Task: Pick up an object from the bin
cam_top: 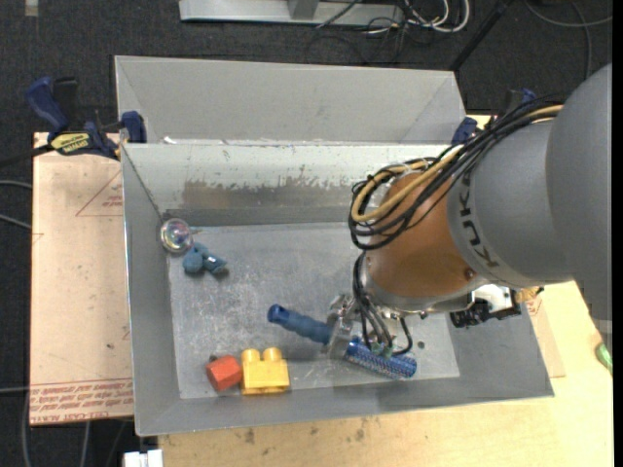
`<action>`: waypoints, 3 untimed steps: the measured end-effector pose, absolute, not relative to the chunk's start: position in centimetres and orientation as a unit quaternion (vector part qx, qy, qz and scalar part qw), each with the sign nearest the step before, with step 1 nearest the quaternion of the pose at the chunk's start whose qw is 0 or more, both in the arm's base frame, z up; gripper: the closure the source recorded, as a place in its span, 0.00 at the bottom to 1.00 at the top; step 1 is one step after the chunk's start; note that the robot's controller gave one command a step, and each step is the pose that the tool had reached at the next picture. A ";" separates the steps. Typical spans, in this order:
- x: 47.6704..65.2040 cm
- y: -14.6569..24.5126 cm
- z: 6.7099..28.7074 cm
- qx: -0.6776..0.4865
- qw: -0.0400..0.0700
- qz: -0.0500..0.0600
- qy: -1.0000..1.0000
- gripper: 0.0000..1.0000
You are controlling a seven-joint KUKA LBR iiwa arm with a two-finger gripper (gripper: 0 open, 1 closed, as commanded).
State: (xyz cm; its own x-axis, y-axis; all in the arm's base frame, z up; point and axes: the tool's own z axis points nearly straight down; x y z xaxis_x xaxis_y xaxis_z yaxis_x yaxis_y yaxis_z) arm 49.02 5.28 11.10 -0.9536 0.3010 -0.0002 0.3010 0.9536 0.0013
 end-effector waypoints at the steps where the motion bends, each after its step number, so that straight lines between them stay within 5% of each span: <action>1: 49.0 5.3 11.7 0.152 0.000 0.001 0.988 1.00; 2: 49.1 5.3 15.6 0.151 0.002 0.001 0.988 1.00; 3: 49.2 5.4 17.3 0.151 0.001 0.001 0.989 1.00</action>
Offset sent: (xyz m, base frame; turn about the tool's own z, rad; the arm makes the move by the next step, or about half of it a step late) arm 0.0001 0.0000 0.0068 0.0000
